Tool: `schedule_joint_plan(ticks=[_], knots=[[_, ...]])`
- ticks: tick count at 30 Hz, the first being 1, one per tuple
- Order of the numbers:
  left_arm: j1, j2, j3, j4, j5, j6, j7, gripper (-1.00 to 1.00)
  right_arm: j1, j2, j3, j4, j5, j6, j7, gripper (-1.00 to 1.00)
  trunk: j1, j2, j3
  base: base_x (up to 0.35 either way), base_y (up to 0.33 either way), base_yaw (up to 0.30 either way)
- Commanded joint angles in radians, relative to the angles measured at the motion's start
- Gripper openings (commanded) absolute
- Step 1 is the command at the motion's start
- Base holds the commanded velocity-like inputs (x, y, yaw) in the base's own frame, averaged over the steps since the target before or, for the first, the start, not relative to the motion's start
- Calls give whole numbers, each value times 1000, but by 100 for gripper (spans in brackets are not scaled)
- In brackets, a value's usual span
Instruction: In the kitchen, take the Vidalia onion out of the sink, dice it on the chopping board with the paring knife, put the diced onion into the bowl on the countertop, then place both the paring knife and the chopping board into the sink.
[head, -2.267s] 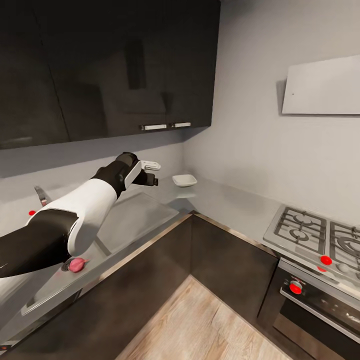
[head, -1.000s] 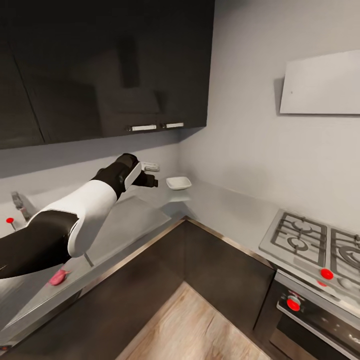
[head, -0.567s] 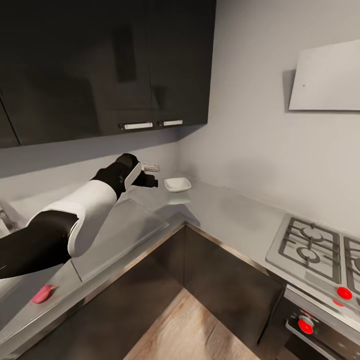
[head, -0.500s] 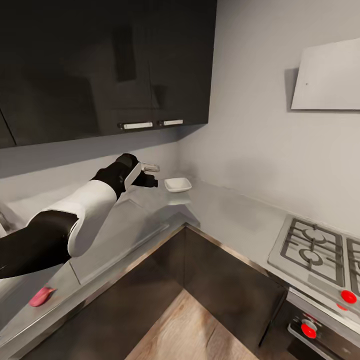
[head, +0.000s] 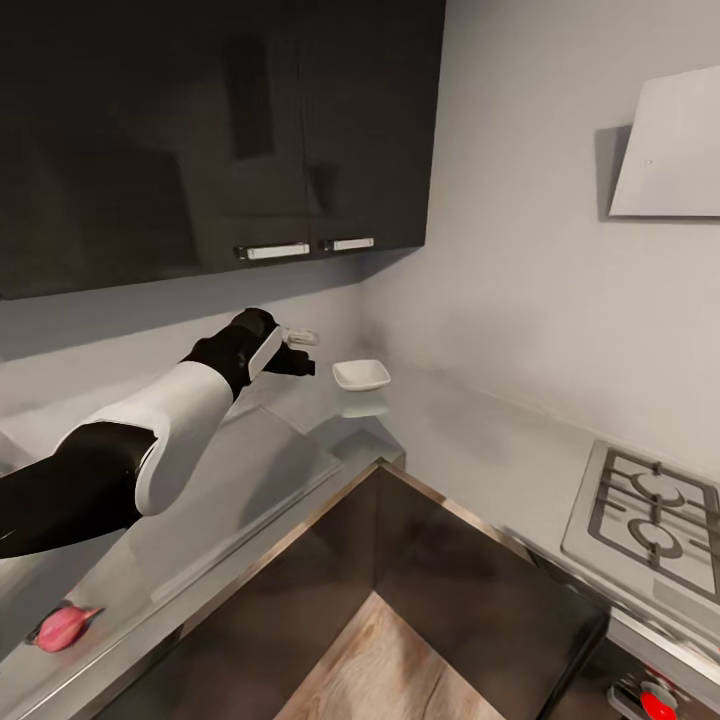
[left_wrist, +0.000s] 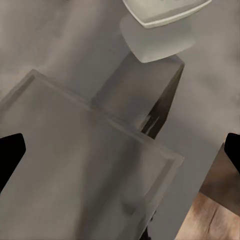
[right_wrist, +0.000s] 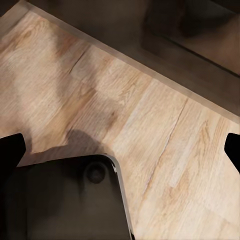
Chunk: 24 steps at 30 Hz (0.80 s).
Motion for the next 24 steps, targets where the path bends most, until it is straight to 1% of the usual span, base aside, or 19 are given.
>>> schedule_joint_plan(ticks=[1,15,24], knots=[[-1,0,-6,-1,3,4,1,100,0,0,1,-2,1,0,-5,100,1,-2,-2,15,3,0],[0,0,-6,-1,3,5,2,100,0,1,1,-2,1,1,-7,100,1,-2,-2,8,-5,0],[0,-1,-6,-5,3,6,2,100,0,1,1,-2,1,1,-7,100,1,-2,-2,225,-168,0]])
